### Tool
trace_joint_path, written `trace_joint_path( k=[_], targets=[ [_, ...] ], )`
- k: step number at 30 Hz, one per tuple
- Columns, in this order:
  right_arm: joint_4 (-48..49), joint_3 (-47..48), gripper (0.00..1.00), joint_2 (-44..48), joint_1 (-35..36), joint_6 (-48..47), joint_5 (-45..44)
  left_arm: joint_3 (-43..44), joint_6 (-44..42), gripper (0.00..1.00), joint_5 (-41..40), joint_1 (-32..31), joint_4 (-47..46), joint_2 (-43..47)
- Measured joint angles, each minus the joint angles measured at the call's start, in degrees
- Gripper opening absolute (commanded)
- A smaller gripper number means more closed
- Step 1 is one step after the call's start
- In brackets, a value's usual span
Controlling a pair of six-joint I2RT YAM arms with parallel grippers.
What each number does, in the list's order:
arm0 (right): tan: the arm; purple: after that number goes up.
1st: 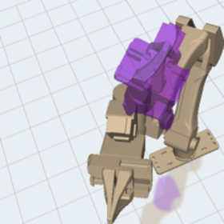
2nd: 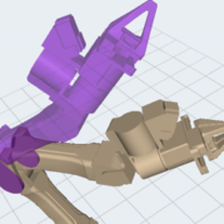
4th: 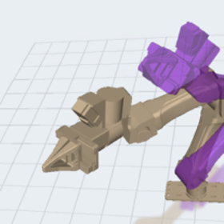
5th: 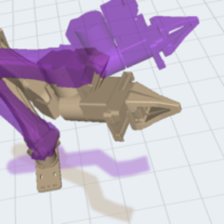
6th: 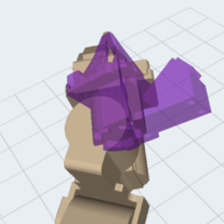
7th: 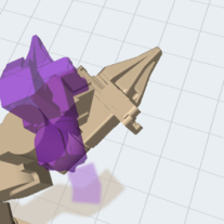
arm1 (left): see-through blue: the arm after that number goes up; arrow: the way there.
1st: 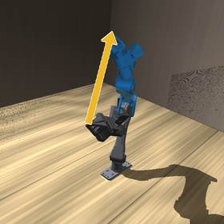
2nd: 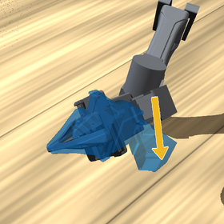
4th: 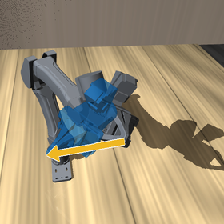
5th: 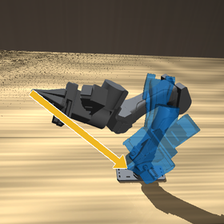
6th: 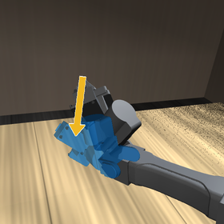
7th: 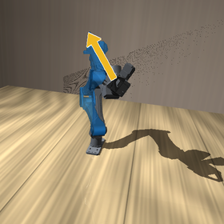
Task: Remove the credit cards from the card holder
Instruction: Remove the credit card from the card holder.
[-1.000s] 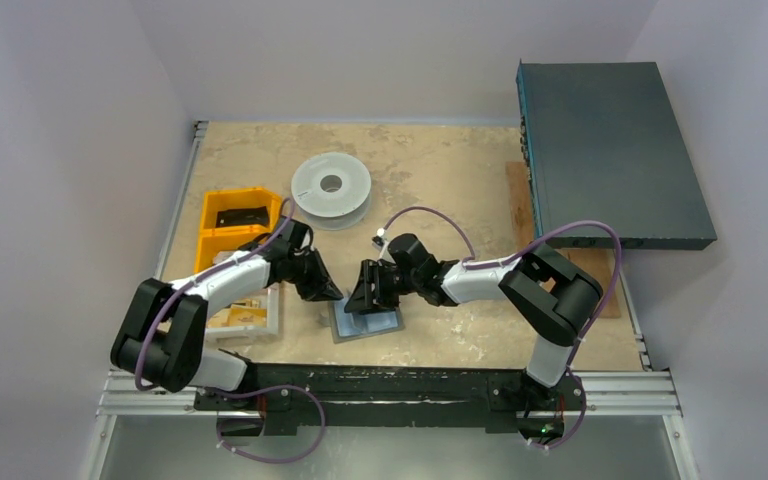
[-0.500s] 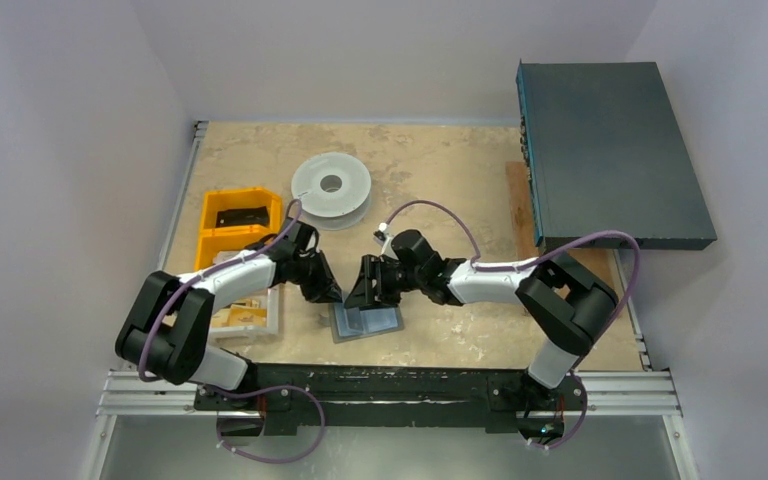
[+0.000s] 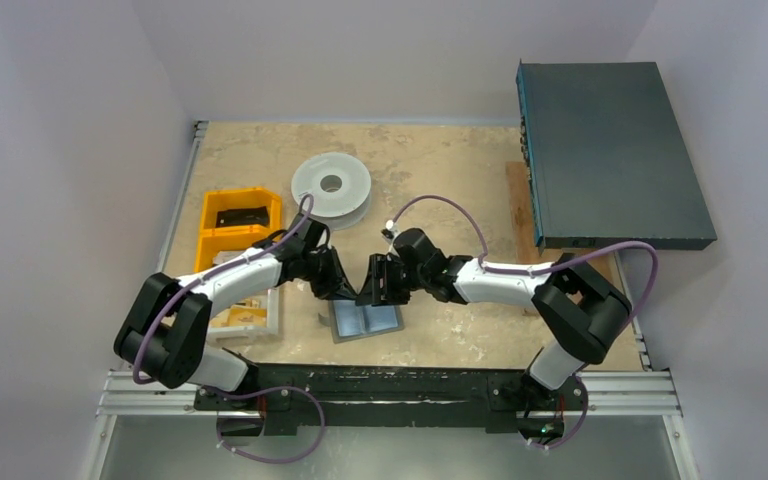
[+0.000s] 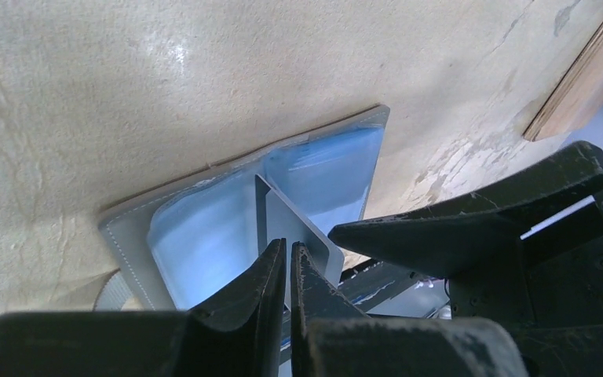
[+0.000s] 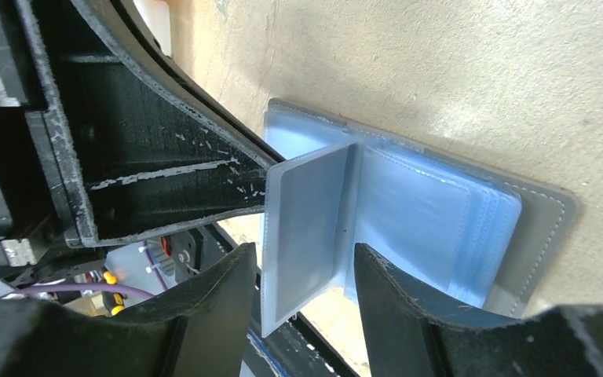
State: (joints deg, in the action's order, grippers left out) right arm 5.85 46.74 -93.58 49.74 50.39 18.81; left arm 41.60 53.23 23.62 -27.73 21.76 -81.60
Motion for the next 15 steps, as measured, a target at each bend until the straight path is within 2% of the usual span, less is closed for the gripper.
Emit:
trace_joint_path(
  k=[3, 15],
  targets=[
    [-1.4, 0.0, 0.4, 1.5, 0.0, -0.5, -1.4, 0.6, 0.1, 0.06, 0.0, -0.5, 0.0, -0.6],
    [-3.0, -0.4, 0.23, 3.6, 0.0, -1.2, -3.4, 1.2, 0.2, 0.06, 0.0, -0.9, 0.2, -0.9]
  ],
)
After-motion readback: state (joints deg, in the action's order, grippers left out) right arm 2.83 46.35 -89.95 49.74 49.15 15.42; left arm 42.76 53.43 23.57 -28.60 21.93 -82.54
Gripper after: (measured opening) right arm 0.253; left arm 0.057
